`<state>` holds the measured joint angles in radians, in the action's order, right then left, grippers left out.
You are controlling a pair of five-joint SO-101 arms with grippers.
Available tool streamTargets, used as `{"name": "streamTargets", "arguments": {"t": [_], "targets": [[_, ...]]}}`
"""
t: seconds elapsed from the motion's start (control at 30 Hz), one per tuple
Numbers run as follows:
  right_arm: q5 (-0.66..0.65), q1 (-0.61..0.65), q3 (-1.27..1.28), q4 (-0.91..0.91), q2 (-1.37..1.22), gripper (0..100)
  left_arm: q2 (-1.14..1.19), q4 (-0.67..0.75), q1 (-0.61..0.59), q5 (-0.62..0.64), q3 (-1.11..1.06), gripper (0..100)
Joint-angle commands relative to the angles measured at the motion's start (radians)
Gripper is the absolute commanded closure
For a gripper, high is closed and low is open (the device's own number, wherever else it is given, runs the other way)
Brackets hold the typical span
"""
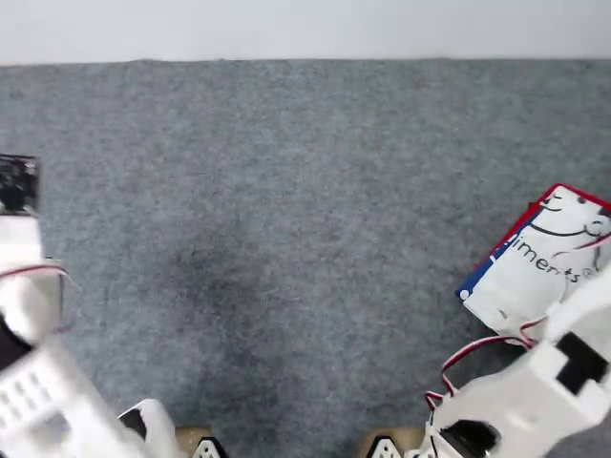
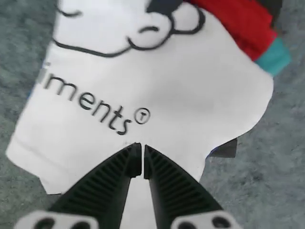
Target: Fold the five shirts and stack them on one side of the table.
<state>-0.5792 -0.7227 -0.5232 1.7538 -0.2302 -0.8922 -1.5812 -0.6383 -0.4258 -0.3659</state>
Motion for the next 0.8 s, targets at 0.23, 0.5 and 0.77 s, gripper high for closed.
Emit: {"name": "streamTargets", "arguments": {"t": [0.23,0.5,0.77], "targets": [[0.204,0.18,0.193,0.039,0.44,99.0,-0.387,0.057,0.206,0.333,-0.142,98],[0.497,0.435,0.713,-0.082,0.855,99.0,-0.683,0.14,0.229,0.54,-0.495,98],[0.6,0.509,1.312,-0.432,1.299,99.0,-0.931,0.226,0.31,0.566,-0.806,99]]}}
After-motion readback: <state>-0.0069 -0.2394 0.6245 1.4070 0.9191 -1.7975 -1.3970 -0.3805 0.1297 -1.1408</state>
